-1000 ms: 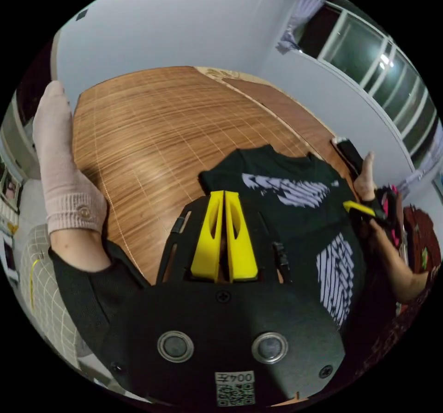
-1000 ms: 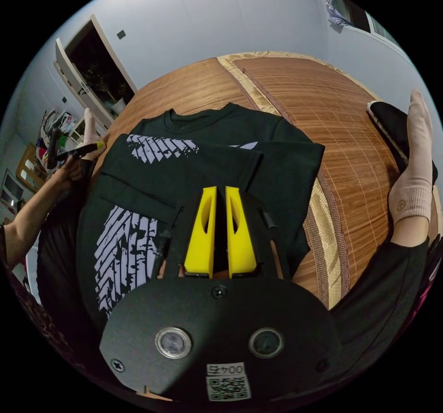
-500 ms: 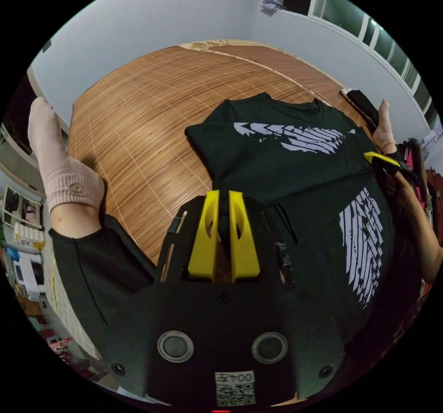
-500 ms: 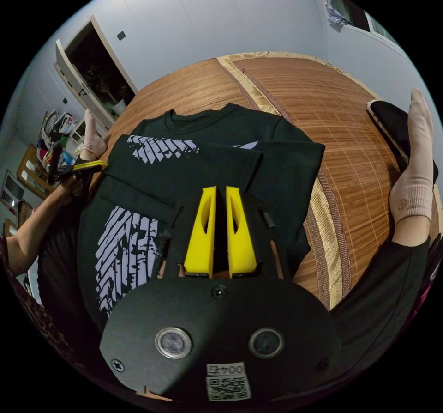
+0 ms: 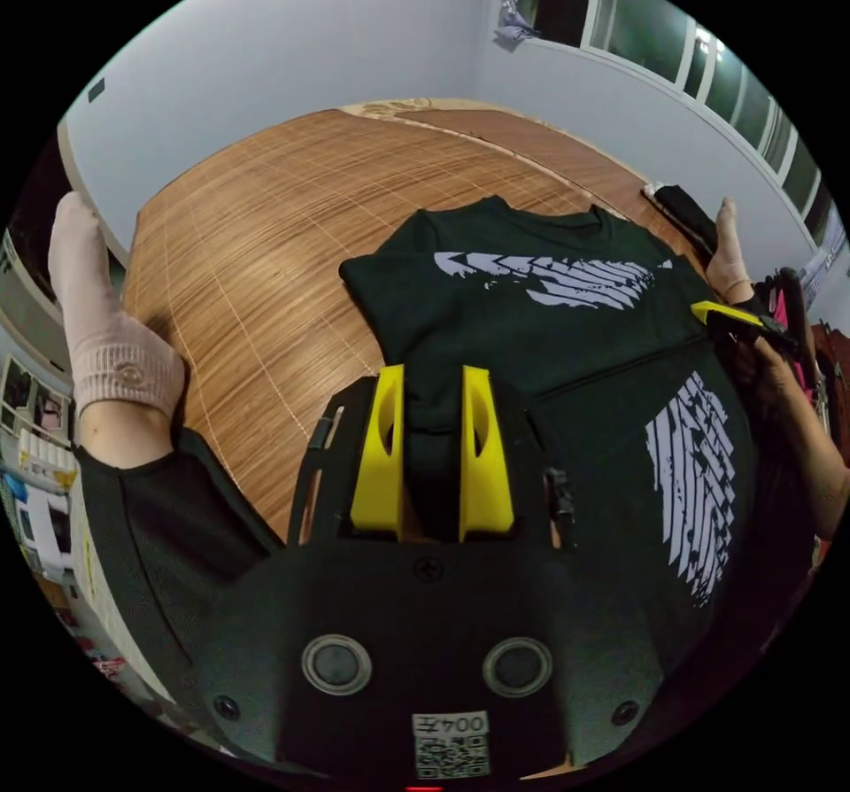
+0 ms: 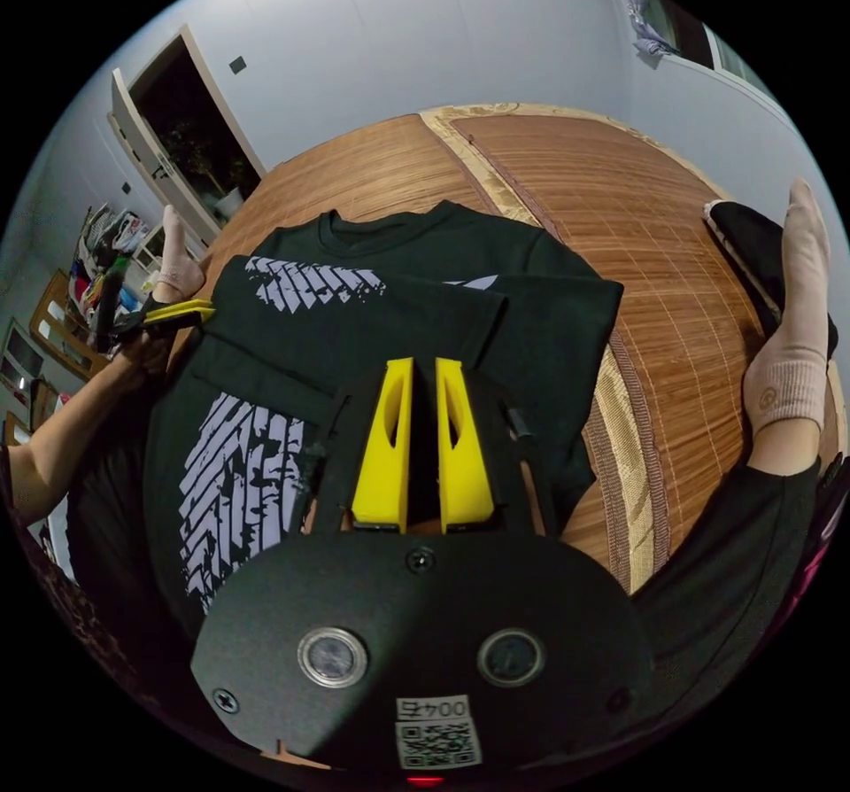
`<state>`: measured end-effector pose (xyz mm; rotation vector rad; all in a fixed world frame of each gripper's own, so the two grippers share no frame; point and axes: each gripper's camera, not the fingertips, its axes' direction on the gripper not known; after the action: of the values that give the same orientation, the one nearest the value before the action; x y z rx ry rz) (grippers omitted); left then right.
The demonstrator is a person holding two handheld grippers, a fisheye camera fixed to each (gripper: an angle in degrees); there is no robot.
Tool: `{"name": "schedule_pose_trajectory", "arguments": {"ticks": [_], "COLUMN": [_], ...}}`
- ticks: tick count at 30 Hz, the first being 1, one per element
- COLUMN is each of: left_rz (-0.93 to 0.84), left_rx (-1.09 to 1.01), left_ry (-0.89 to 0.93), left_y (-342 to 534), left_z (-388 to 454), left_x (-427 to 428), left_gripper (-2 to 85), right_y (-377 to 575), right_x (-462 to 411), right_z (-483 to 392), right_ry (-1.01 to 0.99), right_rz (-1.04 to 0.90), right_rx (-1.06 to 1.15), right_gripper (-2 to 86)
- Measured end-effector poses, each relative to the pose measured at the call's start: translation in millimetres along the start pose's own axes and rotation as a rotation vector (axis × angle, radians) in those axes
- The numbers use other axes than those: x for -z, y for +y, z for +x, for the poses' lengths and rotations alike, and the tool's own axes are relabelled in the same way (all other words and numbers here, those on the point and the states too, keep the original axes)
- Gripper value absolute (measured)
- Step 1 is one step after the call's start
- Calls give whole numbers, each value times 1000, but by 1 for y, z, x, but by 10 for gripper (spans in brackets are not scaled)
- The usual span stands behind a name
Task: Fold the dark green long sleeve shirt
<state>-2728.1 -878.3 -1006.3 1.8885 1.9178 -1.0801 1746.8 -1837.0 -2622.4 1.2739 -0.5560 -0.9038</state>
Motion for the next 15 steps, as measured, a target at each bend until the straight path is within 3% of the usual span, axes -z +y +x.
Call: {"name": "schedule_pose_trajectory", "arguments": {"ticks": [3, 7, 11, 15], "left_rz": [73, 38, 13, 20], "left_rx": [-25, 6, -97, -102], "left_ry": [3, 114, -26, -47], "left_y": [1, 11, 21, 24], "left_z": [15, 47, 80, 83], "left_x": [16, 2, -14, -21], "left_gripper": [92, 101, 110, 117], "right_y": [-2, 0, 2, -1], "right_x": [8, 17, 12, -3], "right_z": [-5, -36, -57, -62], "right_ry": [3, 119, 184, 217], "right_rz": [35, 51, 9, -30], "right_rx": [-19, 28, 30, -3], "right_gripper": [69, 83, 85, 83]}}
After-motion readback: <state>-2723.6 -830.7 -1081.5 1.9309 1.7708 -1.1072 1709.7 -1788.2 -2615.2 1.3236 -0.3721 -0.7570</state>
